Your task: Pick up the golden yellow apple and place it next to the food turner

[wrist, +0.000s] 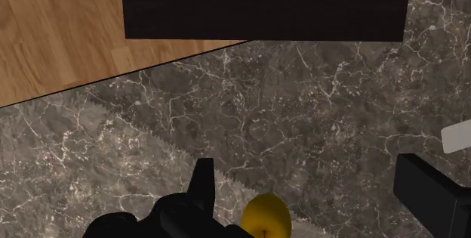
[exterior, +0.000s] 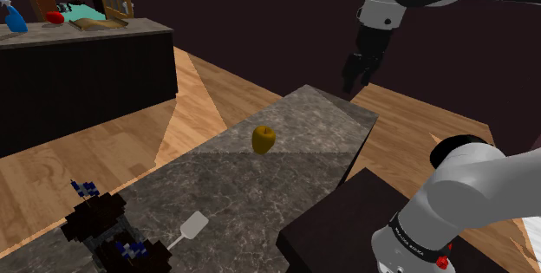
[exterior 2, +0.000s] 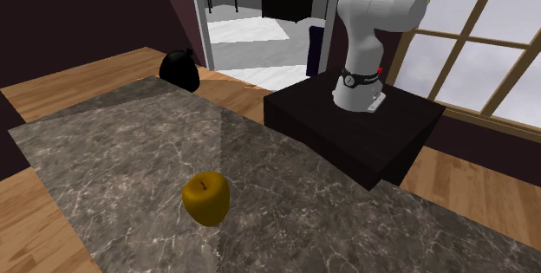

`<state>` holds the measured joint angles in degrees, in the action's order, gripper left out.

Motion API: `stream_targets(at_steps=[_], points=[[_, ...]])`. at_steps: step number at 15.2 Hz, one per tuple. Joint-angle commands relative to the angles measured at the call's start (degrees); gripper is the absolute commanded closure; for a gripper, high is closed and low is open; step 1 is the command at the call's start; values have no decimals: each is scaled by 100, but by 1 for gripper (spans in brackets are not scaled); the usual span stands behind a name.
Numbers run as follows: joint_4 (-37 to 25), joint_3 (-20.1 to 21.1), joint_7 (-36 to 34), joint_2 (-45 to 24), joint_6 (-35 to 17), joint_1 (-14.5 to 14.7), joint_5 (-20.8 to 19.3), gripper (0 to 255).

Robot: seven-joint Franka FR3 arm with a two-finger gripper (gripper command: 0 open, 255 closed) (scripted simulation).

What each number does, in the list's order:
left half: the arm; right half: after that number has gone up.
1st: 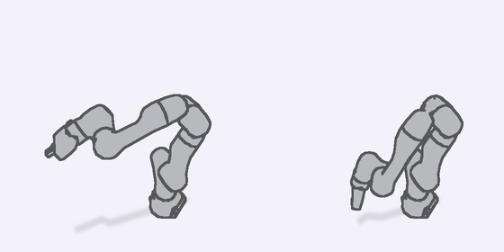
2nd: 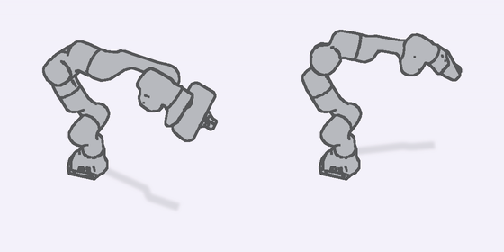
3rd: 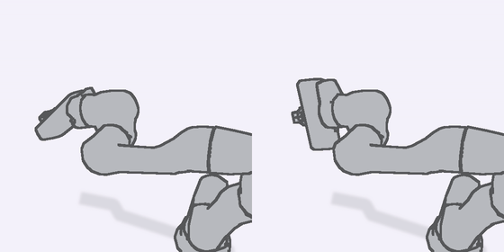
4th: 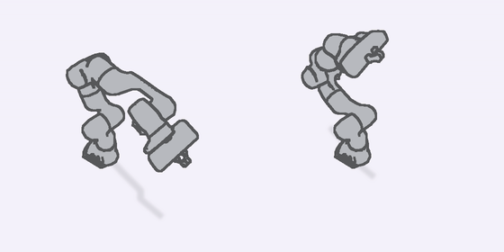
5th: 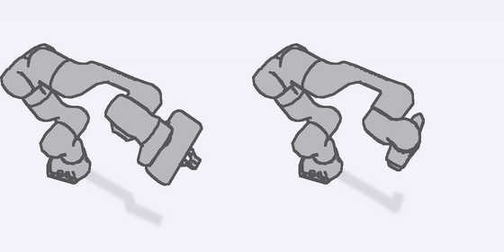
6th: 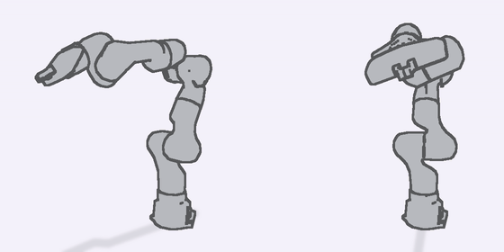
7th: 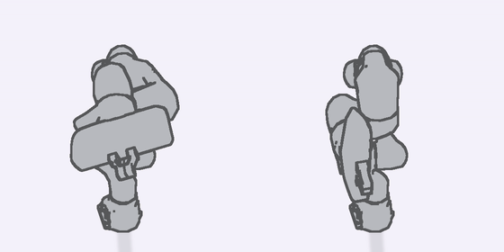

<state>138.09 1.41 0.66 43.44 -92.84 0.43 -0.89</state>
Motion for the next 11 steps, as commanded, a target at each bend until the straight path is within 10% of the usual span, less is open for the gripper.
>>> stream_targets(at_steps=[1,11], points=[[0,0,0,0,0,0,0,0],[-2,286,-1428,-1828,-1815,-266,572,0]])
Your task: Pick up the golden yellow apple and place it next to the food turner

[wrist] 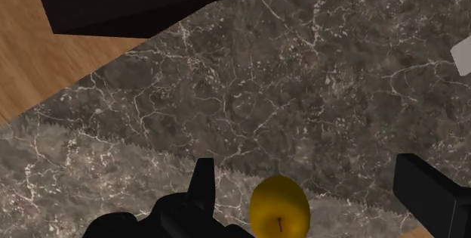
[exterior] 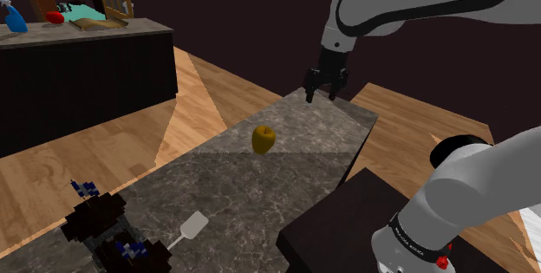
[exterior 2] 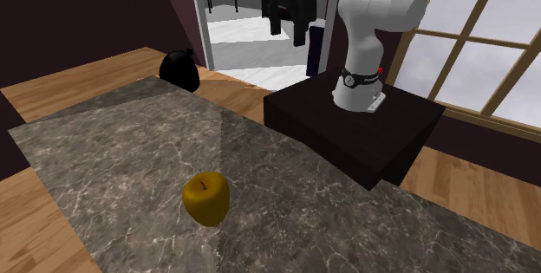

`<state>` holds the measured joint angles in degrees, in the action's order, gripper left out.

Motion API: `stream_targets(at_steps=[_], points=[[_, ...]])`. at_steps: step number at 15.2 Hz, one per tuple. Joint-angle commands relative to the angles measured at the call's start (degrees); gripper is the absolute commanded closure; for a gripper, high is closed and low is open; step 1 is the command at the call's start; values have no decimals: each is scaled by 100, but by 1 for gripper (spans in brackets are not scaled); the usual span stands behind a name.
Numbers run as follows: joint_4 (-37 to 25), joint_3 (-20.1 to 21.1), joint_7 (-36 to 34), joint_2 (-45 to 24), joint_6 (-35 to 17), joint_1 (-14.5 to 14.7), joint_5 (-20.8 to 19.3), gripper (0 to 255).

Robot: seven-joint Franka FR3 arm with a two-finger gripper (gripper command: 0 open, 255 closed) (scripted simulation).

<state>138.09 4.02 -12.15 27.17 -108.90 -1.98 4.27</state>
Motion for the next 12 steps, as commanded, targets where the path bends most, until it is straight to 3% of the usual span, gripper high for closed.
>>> stream_targets(at_steps=[1,12], points=[[-44,42,-274,-407,-378,-47,103,0],[-955,67,-1504,-2781,-1934,-226,576,0]])
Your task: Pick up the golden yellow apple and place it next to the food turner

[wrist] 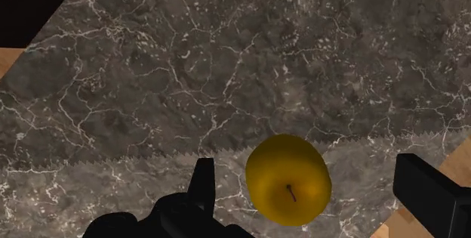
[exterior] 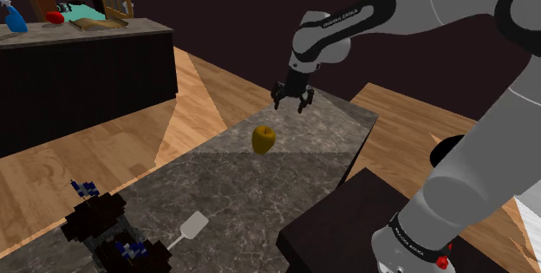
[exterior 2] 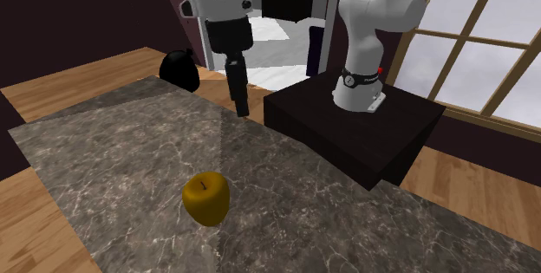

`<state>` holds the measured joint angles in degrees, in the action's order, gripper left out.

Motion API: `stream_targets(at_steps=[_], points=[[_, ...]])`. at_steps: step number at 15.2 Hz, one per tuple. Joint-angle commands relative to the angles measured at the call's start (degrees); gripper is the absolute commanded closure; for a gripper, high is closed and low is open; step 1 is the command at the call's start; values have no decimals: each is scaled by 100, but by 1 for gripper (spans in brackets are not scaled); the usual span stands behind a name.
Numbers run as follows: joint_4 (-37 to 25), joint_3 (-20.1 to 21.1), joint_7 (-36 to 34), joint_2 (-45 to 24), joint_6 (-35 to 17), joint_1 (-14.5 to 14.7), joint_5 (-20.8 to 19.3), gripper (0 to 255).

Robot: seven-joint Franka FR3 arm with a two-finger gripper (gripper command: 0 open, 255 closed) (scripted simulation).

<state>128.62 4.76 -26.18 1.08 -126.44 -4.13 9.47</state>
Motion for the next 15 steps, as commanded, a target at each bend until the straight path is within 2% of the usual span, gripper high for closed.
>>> stream_targets(at_steps=[1,12,15], points=[[-127,-18,-195,-389,-290,-21,103,0],[-1789,-177,-1062,-2737,-1118,-169,730,0],[-1818,-163,-1062,-2881,-1237,-159,758,0]])
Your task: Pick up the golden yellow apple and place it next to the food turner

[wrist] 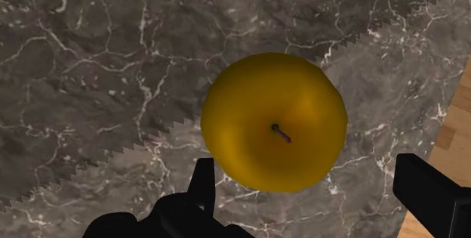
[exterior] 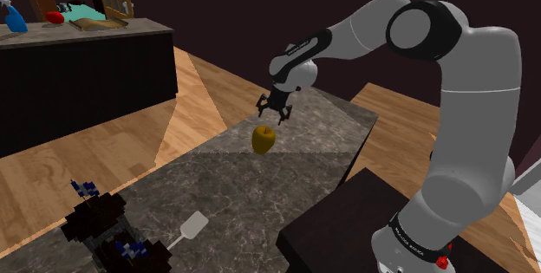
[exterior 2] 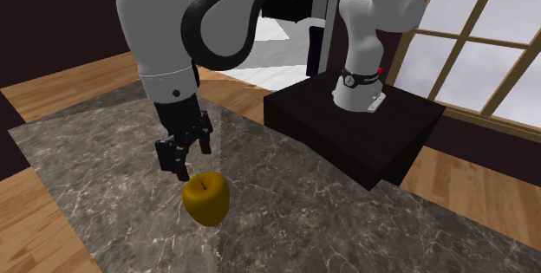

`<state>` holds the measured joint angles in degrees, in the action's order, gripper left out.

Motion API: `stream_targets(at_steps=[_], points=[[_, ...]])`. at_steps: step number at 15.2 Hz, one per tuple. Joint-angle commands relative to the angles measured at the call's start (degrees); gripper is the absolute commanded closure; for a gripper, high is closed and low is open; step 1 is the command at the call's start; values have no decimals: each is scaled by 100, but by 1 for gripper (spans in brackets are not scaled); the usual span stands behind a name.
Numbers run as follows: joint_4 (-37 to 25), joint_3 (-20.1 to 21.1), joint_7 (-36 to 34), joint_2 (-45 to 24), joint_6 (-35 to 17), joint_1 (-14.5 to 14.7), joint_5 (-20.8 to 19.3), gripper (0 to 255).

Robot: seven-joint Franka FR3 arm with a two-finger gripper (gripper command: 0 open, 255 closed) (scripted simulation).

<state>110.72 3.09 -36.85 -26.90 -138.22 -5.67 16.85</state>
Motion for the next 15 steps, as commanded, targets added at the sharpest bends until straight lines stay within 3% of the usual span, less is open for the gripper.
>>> stream_targets(at_steps=[1,5,13,14,15], points=[[-31,11,11,-140,-114,2,28,0],[-61,46,37,-408,-359,31,68,0],[-60,45,37,-407,-359,31,68,0],[-60,45,37,-407,-359,31,68,255],[-60,45,37,-407,-359,31,68,255]])
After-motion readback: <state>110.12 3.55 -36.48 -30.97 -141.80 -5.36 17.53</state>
